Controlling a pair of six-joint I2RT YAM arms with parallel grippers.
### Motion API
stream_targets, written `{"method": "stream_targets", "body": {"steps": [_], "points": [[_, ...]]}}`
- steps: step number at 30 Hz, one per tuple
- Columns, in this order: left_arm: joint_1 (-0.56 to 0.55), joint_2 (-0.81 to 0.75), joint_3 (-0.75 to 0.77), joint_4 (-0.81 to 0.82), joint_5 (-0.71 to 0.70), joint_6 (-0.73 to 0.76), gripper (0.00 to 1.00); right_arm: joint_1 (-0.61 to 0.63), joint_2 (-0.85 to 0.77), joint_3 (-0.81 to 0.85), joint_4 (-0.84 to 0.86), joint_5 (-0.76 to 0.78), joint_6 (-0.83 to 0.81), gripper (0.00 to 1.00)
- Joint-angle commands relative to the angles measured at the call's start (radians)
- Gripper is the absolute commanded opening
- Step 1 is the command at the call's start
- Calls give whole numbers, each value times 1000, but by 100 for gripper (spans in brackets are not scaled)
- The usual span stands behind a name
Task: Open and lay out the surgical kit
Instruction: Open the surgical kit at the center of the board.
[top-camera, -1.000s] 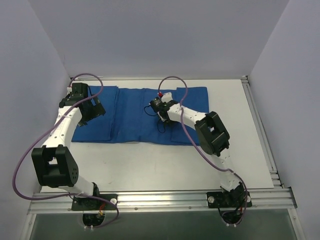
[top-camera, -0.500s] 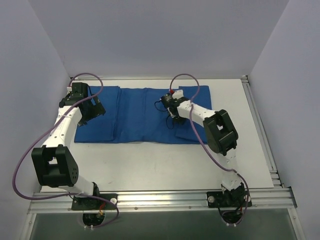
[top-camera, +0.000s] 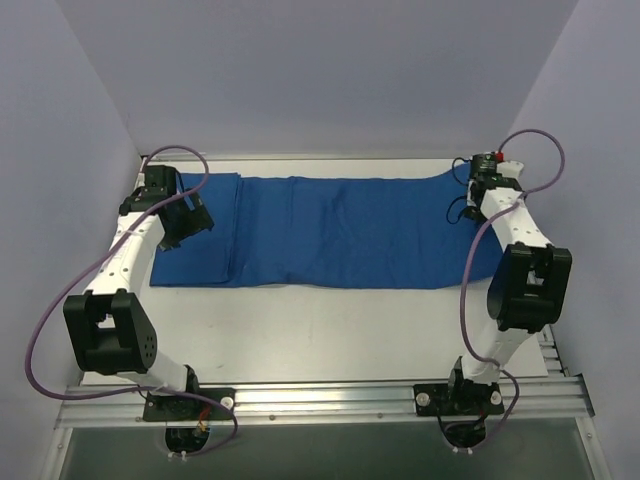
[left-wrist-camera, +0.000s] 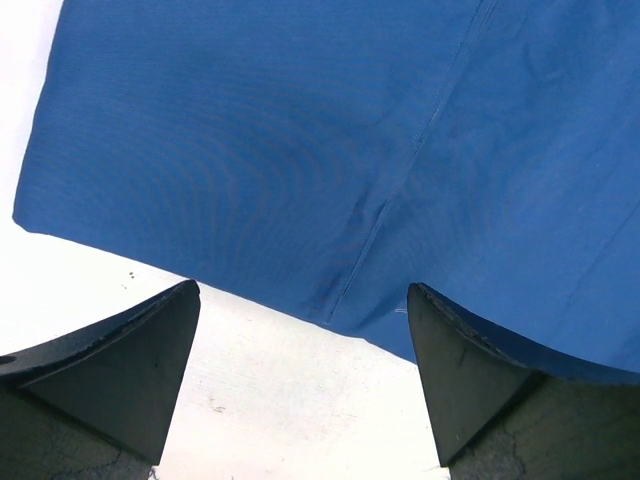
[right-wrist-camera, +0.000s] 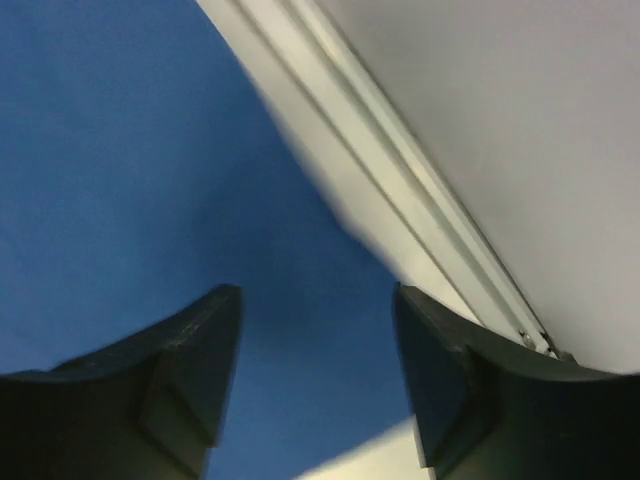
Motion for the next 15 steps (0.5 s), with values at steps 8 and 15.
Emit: {"method": "stream_targets", "body": {"steps": [8, 15], "points": [[-151, 151, 103, -19, -85, 98, 91, 225, -150, 76, 35, -90, 17, 75], [-178, 217, 89, -4, -222, 107, 88, 329, -304, -246, 429, -596, 159, 66]]}}
